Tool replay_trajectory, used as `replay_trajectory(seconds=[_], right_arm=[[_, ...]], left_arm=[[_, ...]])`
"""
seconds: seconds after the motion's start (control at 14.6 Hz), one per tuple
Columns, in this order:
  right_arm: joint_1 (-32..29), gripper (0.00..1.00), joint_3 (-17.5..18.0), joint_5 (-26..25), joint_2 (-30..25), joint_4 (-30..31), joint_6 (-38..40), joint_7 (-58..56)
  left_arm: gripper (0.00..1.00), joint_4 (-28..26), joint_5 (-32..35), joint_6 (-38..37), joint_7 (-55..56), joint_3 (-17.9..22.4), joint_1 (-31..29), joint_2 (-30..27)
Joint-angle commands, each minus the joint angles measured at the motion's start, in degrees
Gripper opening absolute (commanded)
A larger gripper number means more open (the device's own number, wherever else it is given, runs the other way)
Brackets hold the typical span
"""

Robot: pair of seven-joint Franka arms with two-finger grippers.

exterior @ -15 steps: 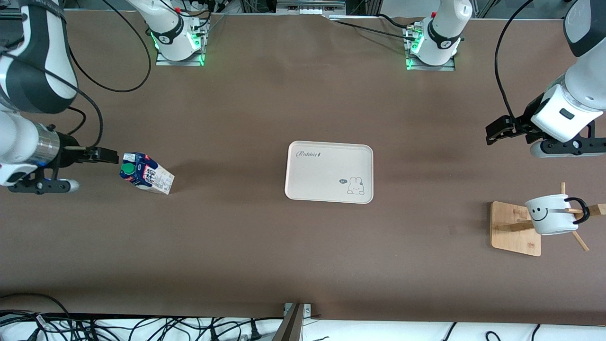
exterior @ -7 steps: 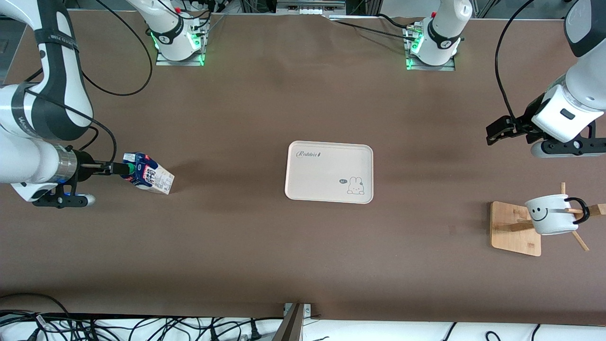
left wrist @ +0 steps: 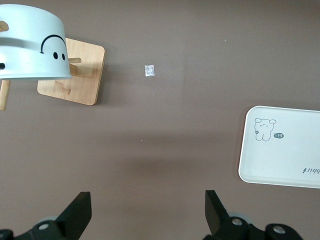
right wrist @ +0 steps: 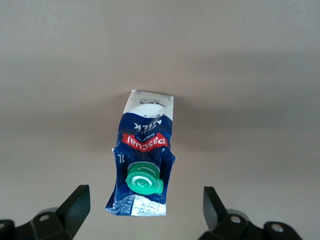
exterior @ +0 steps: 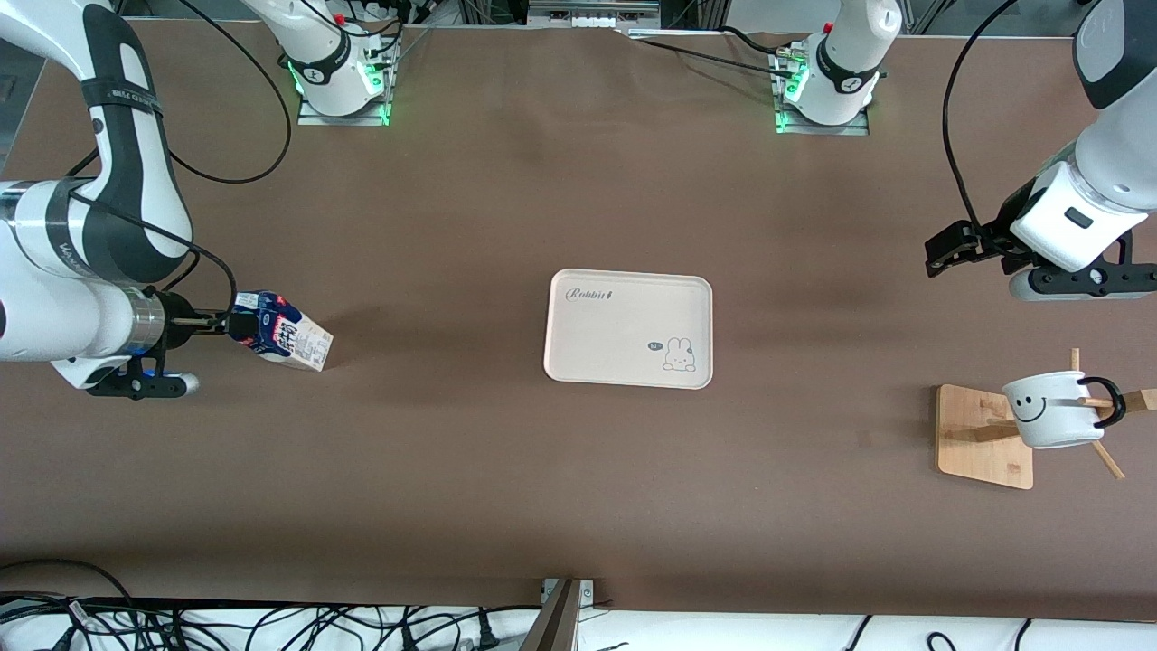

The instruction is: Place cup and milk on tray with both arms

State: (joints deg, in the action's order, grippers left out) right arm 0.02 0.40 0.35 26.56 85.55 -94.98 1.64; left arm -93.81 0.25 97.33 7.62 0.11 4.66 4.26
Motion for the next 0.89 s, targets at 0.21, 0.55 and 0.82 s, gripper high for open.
replay_trajectory(seconds=[0.21, 0.55, 0.82], right_arm=[[-0.2, 1.0, 0.13, 1.06, -0.55, 2.95, -0.3, -0.15], [-0.11, 1.0, 0.13, 1.06, -0.02, 3.13, -0.82, -0.15], [-0.2, 1.0, 0.13, 1.06, 0.94, 3.13, -1.7, -0.15]], left_arm=[[1.0, 1.09, 1.07, -0.66, -0.33, -0.02, -0.01, 0.66], [1.0, 0.83, 1.07, -0.05, -0.77, 0.07, -0.44, 0.93], [1.0, 0.21, 1.07, 0.75, -1.03, -1.59, -3.86, 0.75]])
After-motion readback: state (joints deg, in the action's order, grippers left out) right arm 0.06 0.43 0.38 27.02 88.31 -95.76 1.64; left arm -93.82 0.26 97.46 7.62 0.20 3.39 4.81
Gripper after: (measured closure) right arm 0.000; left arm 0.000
